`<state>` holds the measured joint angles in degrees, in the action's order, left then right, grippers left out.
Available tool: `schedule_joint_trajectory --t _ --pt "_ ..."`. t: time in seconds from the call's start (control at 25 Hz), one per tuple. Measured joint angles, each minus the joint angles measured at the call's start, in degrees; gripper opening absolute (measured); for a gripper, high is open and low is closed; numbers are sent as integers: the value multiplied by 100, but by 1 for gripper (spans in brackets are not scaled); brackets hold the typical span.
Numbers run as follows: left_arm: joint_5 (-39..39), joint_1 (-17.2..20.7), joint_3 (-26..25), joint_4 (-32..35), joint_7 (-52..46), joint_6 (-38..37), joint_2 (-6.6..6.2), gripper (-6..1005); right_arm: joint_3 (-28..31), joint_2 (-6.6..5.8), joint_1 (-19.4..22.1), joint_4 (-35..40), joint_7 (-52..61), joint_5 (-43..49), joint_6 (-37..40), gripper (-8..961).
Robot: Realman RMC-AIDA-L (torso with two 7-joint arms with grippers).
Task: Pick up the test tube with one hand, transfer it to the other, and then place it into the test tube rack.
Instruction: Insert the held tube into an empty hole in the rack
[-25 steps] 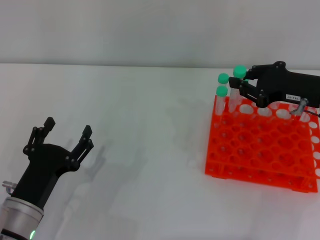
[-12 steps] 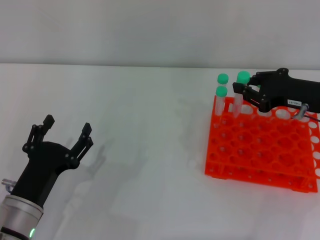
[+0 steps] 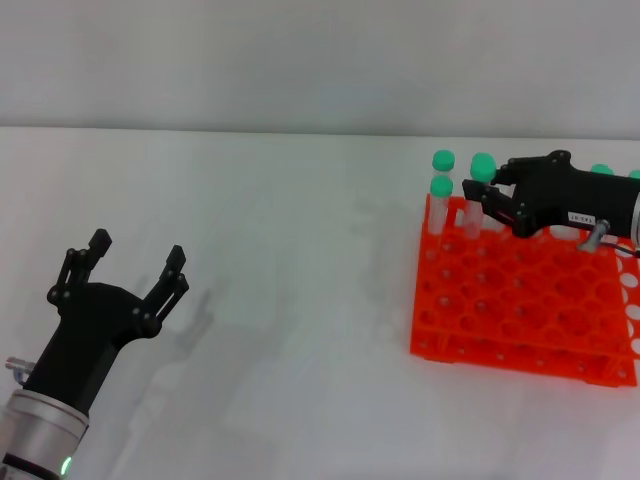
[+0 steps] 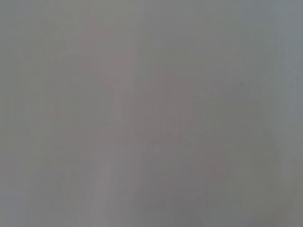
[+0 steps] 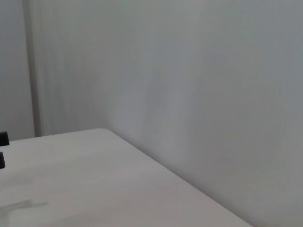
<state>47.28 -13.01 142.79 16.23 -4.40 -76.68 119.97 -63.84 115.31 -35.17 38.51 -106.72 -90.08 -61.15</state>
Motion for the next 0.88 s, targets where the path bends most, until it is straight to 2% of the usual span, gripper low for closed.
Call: schedule_joint_trajectory --t 0.6,0.88 --pt "-10 8 21 38 0 -14 0 895 -501 8 -43 -152 -106 -17 564 351" --pt "-8 26 21 46 0 -19 0 895 -495 9 0 -151 -179 -32 627 360"
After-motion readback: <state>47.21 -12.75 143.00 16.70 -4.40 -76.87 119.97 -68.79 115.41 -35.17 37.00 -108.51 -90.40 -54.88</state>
